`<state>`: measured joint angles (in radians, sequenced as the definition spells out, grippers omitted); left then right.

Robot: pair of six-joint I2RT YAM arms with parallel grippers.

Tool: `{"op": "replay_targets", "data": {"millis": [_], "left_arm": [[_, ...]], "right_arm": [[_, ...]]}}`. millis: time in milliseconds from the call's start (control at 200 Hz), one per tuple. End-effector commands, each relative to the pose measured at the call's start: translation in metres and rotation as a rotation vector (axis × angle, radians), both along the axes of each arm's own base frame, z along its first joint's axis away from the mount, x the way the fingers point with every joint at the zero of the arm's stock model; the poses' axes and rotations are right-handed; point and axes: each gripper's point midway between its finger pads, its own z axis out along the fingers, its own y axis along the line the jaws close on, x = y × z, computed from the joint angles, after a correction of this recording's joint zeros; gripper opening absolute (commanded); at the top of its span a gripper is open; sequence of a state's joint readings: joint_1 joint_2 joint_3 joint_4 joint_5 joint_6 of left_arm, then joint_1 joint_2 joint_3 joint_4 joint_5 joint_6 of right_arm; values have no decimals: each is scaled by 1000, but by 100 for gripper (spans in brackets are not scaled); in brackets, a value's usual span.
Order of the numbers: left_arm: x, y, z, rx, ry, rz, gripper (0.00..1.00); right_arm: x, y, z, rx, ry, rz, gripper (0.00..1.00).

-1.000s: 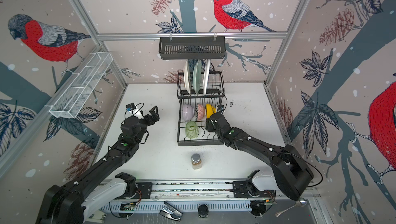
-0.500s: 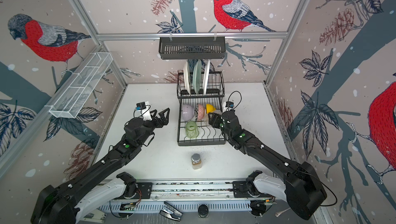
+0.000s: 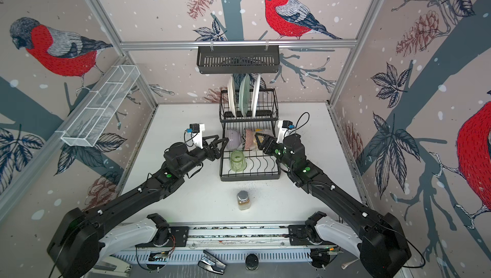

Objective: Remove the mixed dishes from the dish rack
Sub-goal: 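Lift the clear glass with the right gripper toward the approaching left gripper, then grasp the clear glass with the left gripper beside the right gripper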

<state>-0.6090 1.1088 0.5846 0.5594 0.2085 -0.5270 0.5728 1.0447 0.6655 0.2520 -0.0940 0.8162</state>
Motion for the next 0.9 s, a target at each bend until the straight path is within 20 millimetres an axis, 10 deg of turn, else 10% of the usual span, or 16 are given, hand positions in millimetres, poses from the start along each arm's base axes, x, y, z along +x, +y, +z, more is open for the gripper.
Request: {"op": "replay_targets", "data": {"millis": [0, 890], "left_arm": [[-10, -16, 28, -90, -53, -104, 76], [-8, -70, 32, -276, 21, -373, 51]], "right_arm": [[-3, 8, 31, 88, -74, 56, 60], [-15, 22, 52, 227, -103, 191, 61]]}}
